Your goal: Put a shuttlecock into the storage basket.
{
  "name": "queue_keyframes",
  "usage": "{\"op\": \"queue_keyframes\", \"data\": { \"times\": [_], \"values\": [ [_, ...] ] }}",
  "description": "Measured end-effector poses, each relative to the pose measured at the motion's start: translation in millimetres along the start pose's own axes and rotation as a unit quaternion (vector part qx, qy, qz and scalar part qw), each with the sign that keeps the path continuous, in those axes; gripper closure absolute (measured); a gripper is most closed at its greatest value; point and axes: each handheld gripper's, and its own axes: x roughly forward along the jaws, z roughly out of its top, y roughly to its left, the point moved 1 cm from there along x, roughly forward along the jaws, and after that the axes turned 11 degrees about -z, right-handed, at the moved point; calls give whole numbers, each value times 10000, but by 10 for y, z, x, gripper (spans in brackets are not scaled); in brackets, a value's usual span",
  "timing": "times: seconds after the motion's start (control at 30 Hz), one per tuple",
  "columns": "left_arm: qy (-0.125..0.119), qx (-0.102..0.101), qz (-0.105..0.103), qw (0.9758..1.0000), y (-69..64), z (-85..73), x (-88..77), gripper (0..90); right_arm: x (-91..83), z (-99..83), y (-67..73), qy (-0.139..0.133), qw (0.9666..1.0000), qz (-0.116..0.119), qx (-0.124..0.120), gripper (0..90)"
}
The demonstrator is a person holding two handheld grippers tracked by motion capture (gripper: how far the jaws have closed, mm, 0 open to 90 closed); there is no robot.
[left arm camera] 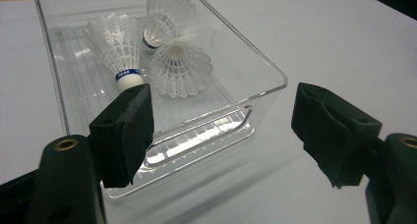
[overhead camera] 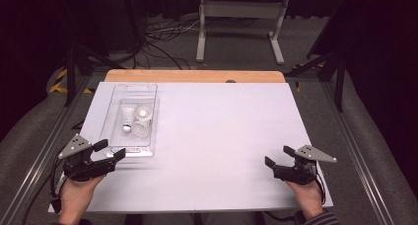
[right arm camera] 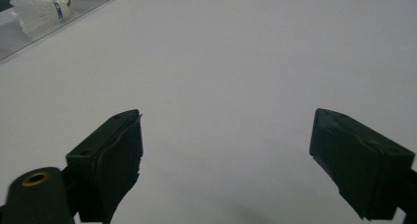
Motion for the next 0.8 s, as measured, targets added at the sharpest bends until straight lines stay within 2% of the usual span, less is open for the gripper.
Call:
{"op": "queue_keyframes", "data": {
  "times": [0.13,0.5,0.8],
  "values": [
    [-48,-8,32,10000,3,-19,1,246,-1,1,1,-2,10000,3,2,134],
    [32,30,41,10000,-6,-92,31,232,-1,0,3,4,10000,1,-6,134],
    [-7,-76,20,10000,-4,-153,52,222,-2,0,2,1,10000,-4,-9,134]
  ]
}}
